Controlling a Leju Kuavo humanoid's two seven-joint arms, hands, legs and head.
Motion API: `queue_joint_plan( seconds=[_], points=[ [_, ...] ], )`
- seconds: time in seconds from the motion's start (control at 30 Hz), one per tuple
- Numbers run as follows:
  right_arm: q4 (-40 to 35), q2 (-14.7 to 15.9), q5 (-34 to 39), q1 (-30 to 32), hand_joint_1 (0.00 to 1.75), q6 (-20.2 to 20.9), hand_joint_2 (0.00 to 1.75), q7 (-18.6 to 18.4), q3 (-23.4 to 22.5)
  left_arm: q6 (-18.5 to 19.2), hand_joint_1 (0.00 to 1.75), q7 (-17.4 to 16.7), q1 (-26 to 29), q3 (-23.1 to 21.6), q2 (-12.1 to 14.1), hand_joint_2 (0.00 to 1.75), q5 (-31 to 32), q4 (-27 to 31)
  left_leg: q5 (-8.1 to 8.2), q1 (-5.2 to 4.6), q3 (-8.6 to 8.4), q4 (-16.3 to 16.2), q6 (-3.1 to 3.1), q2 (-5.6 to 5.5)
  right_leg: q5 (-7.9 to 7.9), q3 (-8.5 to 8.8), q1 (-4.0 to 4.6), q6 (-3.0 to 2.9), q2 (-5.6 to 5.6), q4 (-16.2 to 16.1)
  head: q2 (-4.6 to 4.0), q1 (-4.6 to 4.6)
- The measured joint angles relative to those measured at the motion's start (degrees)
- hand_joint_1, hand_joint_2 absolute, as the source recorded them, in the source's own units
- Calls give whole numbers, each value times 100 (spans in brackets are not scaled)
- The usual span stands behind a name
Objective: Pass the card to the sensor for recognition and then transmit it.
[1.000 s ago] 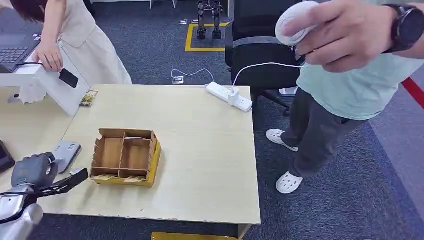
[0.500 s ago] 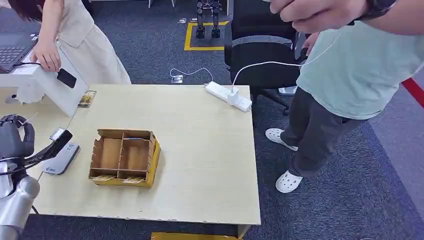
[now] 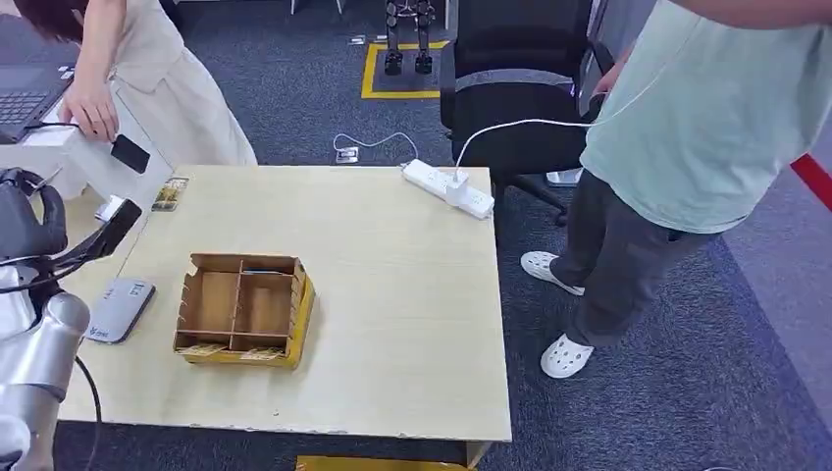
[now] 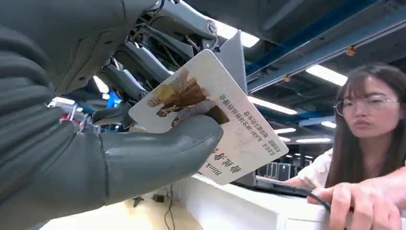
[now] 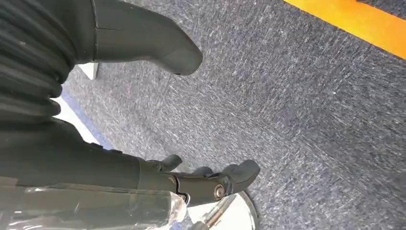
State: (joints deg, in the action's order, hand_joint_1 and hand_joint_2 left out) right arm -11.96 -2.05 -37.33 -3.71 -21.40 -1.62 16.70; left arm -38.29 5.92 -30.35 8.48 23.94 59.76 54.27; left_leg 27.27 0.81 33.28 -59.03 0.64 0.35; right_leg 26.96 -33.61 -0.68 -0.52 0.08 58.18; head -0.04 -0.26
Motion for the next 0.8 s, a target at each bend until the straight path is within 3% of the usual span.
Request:
queue_joint_plan(
  seconds=[0.5, 0.67, 0.7, 0.8],
  points=[
    [-11, -37, -147, -20, 0, 15, 175, 48, 0, -13, 175, -29, -539, -404, -241, 175, 308, -199, 0, 0, 4, -1, 0, 7, -1, -5, 0, -1, 9, 0, 0, 2],
    [-11, -37, -171, -21, 0, 20, 175, 57, 2, -13, 175, 125, -563, -420, -276, 175, 280, -227, 0, 0, 4, -1, 0, 7, -1, -6, 0, -1, 9, 0, 0, 2],
    [-11, -39, -175, -22, 0, 20, 175, 57, 0, -13, 0, 144, -563, -420, -278, 175, 269, -229, 1, 0, 5, 0, 0, 7, 0, -7, 0, -1, 9, 0, 0, 0],
    [-11, -39, -193, -20, 0, 20, 175, 57, 2, -11, 0, 186, -566, -420, -295, 175, 173, -229, 1, 0, 5, 0, 0, 7, 0, -7, 0, -1, 9, 0, 0, 0]
  ],
)
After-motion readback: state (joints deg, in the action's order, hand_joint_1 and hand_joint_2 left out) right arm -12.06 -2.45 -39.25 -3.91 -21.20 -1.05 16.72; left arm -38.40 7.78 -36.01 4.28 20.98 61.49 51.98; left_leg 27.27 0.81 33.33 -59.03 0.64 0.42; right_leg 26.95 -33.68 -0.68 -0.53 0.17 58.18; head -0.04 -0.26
